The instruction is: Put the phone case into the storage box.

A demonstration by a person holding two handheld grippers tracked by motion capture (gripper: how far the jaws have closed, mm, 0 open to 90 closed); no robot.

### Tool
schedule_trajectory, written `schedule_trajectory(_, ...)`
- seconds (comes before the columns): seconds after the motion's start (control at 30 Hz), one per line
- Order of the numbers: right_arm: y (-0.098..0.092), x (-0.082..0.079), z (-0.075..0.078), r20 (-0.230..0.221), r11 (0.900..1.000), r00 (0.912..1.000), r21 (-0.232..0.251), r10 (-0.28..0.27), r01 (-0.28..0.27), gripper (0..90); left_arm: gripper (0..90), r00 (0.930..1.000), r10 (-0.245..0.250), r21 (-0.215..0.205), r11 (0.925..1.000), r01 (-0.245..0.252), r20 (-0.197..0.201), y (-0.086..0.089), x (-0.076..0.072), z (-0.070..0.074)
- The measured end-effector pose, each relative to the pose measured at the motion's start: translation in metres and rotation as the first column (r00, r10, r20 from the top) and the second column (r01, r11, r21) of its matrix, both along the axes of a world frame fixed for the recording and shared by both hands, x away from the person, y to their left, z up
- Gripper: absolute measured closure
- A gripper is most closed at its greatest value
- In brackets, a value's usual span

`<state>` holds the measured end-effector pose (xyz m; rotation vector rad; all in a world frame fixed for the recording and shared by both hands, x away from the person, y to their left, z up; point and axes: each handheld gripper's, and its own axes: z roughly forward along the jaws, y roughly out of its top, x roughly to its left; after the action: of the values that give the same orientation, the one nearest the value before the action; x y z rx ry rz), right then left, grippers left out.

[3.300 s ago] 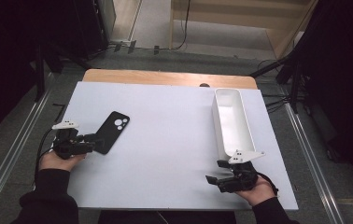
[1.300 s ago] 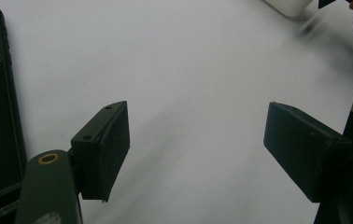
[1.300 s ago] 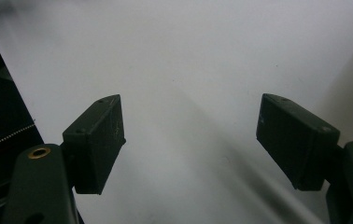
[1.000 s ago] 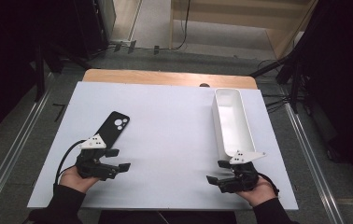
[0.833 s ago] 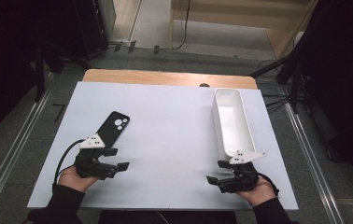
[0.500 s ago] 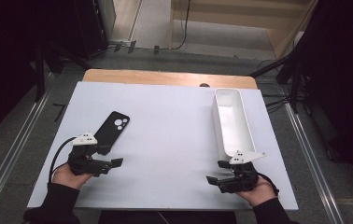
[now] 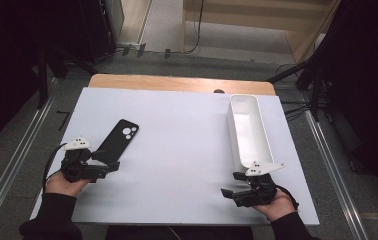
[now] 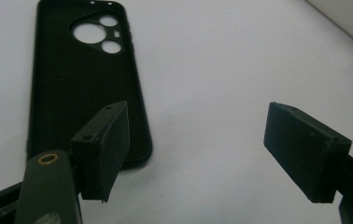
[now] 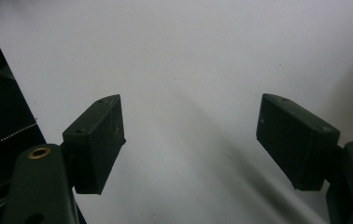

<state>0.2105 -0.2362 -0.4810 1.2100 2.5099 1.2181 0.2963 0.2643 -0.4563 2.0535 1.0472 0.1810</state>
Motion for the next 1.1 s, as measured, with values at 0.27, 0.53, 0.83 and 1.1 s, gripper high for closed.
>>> schedule_trajectory(0.27, 0.002, 0.002, -0.001, -0.007, 1.0, 1.0, -0.003, -0.002, 0.002, 21.8, 22.4, 0.9991, 0.029, 0.007, 0.9995, -0.029, 0.029, 0.0, 0.013, 0.0)
schedule_trajectory(0.53, 0.002, 0.002, -0.002, -0.011, 1.0, 0.9999, -0.001, 0.0, 0.0, 21.8, 22.3, 0.9976, 0.048, 0.011, 0.9988, -0.049, 0.05, -0.002, 0.024, 0.003)
schedule_trajectory(0.83, 0.001, 0.001, -0.001, -0.01, 1.0, 0.9999, -0.004, -0.003, 0.003, 21.8, 22.3, 0.9971, 0.055, -0.033, 0.998, -0.054, 0.052, 0.0, 0.042, 0.014)
schedule_trajectory(1.1, 0.001, 0.002, -0.002, -0.011, 1.0, 0.9999, -0.004, 0.001, -0.001, 21.8, 22.1, 0.9937, 0.091, -0.014, 0.9958, -0.09, 0.065, -0.006, 0.064, 0.017)
